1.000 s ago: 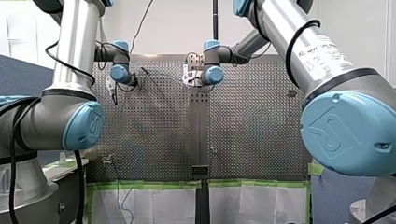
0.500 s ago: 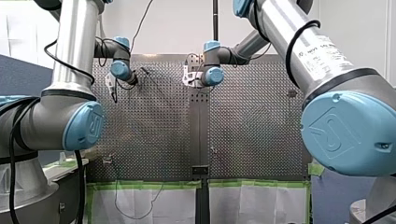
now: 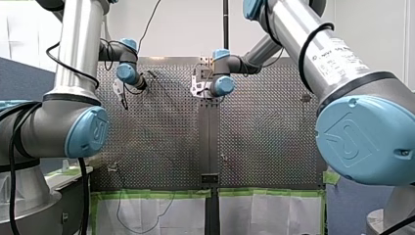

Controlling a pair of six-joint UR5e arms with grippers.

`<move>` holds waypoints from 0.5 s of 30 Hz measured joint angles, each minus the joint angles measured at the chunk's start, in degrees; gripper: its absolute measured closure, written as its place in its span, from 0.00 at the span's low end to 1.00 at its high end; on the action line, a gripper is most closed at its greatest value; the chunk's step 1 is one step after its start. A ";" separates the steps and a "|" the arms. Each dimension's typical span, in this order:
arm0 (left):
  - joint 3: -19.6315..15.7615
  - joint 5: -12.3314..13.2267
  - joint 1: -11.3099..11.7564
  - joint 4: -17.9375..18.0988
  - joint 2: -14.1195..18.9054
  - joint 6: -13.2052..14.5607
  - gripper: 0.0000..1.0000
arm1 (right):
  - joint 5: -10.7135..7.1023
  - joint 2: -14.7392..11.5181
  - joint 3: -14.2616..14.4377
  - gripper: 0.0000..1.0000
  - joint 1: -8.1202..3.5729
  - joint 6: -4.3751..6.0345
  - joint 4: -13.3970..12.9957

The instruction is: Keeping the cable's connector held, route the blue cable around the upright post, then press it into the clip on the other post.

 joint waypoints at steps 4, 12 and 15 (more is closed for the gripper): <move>0.00 1.36 -0.26 0.12 -0.79 -1.66 0.02 | 0.33 0.64 2.30 1.00 0.11 -0.06 -1.09; 0.00 5.19 -0.70 2.04 -1.31 -4.99 0.02 | 2.23 3.12 5.72 1.00 0.61 -0.10 -2.77; -0.01 4.99 -0.64 2.23 -1.34 -5.69 0.02 | 2.98 4.02 7.18 1.00 0.76 0.01 -3.82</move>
